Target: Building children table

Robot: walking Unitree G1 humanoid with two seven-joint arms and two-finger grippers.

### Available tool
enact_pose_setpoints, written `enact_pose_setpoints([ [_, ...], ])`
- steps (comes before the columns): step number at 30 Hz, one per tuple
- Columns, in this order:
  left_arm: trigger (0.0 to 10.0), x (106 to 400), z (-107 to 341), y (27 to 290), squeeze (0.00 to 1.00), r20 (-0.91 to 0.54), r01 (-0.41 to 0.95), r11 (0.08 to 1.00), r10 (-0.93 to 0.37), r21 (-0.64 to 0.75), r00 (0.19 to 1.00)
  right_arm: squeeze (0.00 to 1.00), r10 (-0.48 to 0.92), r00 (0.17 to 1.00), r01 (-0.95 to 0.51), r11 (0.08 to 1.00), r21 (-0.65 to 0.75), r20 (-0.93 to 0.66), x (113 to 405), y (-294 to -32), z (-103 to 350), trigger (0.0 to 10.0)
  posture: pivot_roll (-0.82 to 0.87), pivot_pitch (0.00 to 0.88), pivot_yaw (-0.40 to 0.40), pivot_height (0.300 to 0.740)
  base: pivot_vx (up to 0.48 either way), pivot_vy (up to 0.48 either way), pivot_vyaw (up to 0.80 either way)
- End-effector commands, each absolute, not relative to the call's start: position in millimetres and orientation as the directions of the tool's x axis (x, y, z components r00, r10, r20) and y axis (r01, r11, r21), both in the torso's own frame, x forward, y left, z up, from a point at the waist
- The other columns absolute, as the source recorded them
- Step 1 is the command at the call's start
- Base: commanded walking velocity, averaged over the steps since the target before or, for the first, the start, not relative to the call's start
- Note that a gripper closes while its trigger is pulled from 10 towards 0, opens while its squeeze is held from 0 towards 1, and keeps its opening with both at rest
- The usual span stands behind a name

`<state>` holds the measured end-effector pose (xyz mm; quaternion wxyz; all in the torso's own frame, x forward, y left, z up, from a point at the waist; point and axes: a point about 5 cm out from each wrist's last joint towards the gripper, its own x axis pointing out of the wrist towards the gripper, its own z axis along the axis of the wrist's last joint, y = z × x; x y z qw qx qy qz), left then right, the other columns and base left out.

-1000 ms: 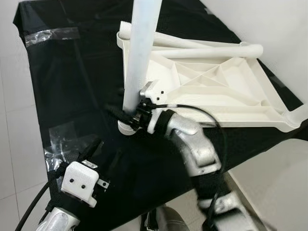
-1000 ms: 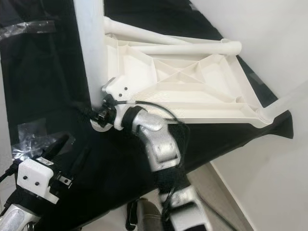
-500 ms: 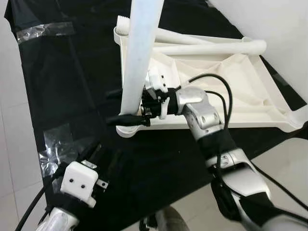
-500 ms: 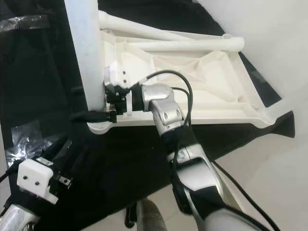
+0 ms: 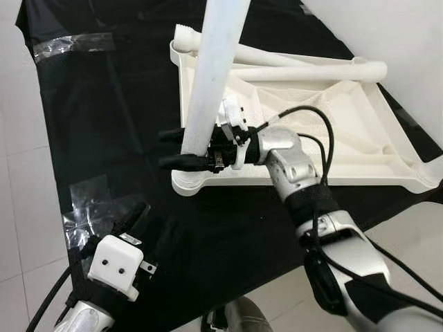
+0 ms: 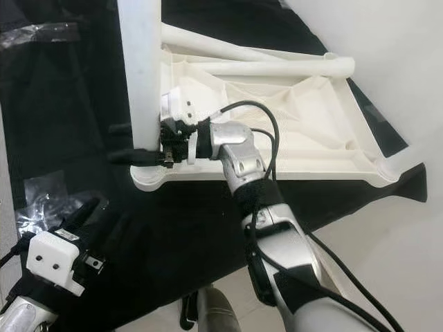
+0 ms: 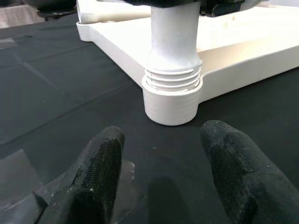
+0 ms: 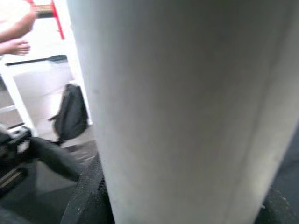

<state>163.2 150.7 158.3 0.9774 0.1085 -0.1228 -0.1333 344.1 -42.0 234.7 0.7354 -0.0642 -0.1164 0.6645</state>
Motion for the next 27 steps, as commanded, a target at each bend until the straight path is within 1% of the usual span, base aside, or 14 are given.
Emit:
enact_pose_setpoints([
  [1,10.0,159.3,157.3,150.0,0.00,0.200,0.248,0.941,-0.296,0.232,0.934,0.00,0.808,0.589,-0.805,0.589,-0.070,0.023,341.9,-49.5,183.8,0.0,0.27,0.313,-0.212,0.740,0.000,0.000,0.00],
  [2,10.0,159.3,158.4,150.9,0.00,0.201,0.247,0.941,-0.295,0.233,0.934,0.00,0.671,0.741,-0.671,0.741,-0.025,0.001,323.4,-52.3,166.8,0.0,0.27,0.319,-0.205,0.740,0.000,0.000,0.00],
  [3,10.0,159.8,159.2,151.6,0.00,0.202,0.247,0.940,-0.296,0.234,0.934,0.00,0.603,0.797,-0.603,0.797,0.004,-0.025,304.9,-51.8,156.7,0.0,0.28,0.323,-0.197,0.740,0.000,0.000,0.00],
  [8,10.0,163.0,157.4,152.9,0.00,0.195,0.259,0.936,-0.307,0.237,0.931,0.00,0.676,0.737,-0.675,0.737,0.032,-0.027,296.2,-36.7,149.4,0.0,0.26,0.300,-0.175,0.740,0.000,0.000,0.00],
  [11,10.0,165.1,155.9,153.8,0.00,0.190,0.275,0.933,-0.321,0.232,0.928,0.00,0.773,0.634,-0.773,0.634,0.023,0.016,298.3,-17.2,159.4,0.0,0.26,0.292,-0.176,0.740,0.000,0.000,0.00],
  [12,10.0,165.4,155.5,154.0,0.00,0.190,0.273,0.934,-0.319,0.232,0.929,0.00,0.780,0.625,-0.781,0.625,0.018,0.022,298.8,-14.1,161.3,7.5,0.27,0.289,-0.177,0.740,0.000,0.000,0.00],
  [13,10.0,165.4,155.5,154.0,0.00,0.190,0.273,0.934,-0.319,0.232,0.929,0.00,0.780,0.625,-0.781,0.625,0.018,0.022,298.8,-14.1,161.3,7.5,0.27,0.289,-0.177,0.740,0.000,0.000,0.00],
  [14,10.0,165.6,155.4,154.3,0.00,0.191,0.266,0.935,-0.313,0.232,0.930,0.00,0.797,0.603,-0.798,0.603,0.020,0.034,299.1,-11.2,163.5,10.0,0.27,0.287,-0.178,0.740,0.000,0.000,0.00],
  [17,10.0,165.9,155.3,154.5,0.00,0.194,0.258,0.938,-0.305,0.233,0.932,0.00,0.806,0.590,-0.807,0.590,0.021,0.049,295.8,-8.6,169.5,10.0,0.28,0.282,-0.181,0.740,0.000,0.000,0.00],
  [18,10.0,167.0,154.9,154.6,0.00,0.198,0.246,0.941,-0.293,0.232,0.935,1.00,0.886,0.453,-0.892,0.452,0.034,0.104,292.8,-6.5,186.8,10.0,0.28,0.274,-0.184,0.740,0.000,0.000,0.00],
  [20,10.0,167.5,154.6,154.5,0.00,0.198,0.245,0.942,-0.292,0.231,0.936,1.00,0.911,0.395,-0.918,0.394,0.040,0.118,291.0,-7.1,193.2,10.0,0.28,0.273,-0.184,0.740,0.000,0.000,0.00],
  [23,10.0,168.8,154.0,154.1,0.00,0.199,0.250,0.941,-0.297,0.229,0.934,0.90,0.976,0.157,-0.982,0.170,-0.078,0.148,295.9,-19.3,213.4,10.0,0.28,0.267,-0.187,0.740,0.000,0.000,0.00],
  [24,10.0,169.2,153.8,153.9,0.00,0.199,0.252,0.940,-0.299,0.229,0.933,0.00,0.989,0.084,-0.986,0.100,-0.131,0.126,299.8,-23.9,218.1,10.0,0.29,0.263,-0.186,0.740,0.000,0.000,0.00],
  [27,10.0,169.4,153.4,153.5,0.00,0.198,0.255,0.940,-0.301,0.228,0.933,0.00,0.996,-0.009,-0.983,0.008,-0.182,0.088,305.4,-29.4,224.5,10.0,0.29,0.260,-0.190,0.740,0.000,0.000,0.00],
])
